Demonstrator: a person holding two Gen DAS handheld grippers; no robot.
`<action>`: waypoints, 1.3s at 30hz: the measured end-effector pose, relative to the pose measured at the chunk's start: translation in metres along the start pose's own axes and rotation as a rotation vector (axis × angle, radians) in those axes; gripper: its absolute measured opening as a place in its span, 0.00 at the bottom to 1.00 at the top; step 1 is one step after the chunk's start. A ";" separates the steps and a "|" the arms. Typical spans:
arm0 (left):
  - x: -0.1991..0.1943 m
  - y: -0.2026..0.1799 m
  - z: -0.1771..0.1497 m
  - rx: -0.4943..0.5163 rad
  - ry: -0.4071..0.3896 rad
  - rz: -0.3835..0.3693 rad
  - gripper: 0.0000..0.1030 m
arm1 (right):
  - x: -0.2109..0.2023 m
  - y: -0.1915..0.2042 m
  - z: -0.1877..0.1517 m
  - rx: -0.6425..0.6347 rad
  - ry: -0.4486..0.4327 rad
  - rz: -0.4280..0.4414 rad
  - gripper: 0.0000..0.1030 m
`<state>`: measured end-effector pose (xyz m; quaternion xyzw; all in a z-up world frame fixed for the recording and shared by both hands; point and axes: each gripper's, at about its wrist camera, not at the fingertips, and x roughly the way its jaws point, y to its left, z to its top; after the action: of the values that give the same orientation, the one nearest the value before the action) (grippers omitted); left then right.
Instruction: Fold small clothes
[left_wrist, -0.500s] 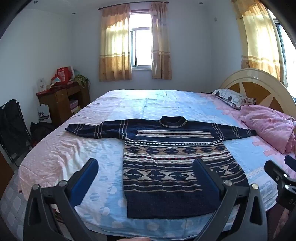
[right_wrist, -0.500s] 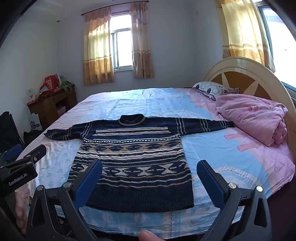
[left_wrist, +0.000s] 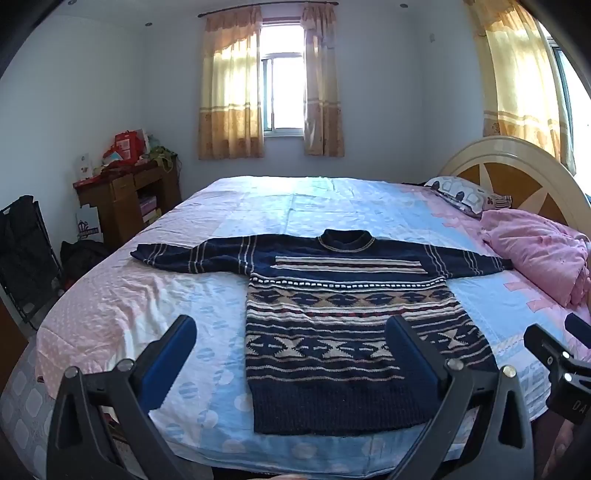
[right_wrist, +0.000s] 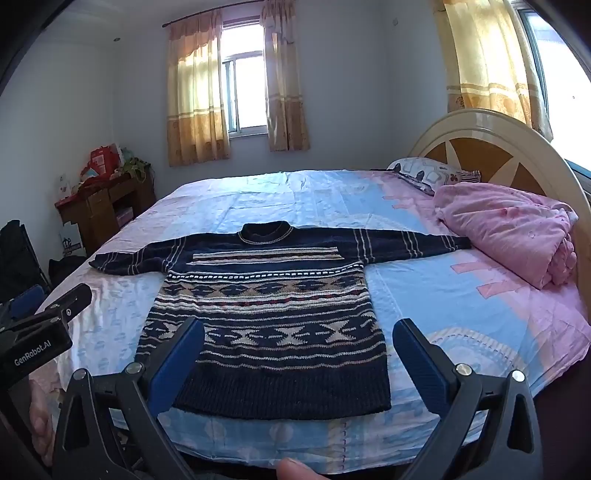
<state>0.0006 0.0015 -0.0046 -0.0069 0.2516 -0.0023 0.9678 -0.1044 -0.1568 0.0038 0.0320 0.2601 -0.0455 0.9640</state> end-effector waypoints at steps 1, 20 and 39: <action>0.000 0.000 -0.001 0.001 0.000 -0.001 1.00 | 0.006 0.003 0.001 -0.001 0.004 -0.002 0.99; 0.000 0.002 -0.002 -0.005 0.004 0.002 1.00 | 0.013 0.012 -0.004 -0.004 0.021 -0.007 0.99; 0.003 0.009 -0.001 -0.011 0.012 0.006 1.00 | 0.014 0.010 -0.003 -0.001 0.024 -0.005 0.99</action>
<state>0.0027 0.0103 -0.0075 -0.0114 0.2576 0.0019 0.9662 -0.0934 -0.1471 -0.0055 0.0313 0.2717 -0.0472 0.9607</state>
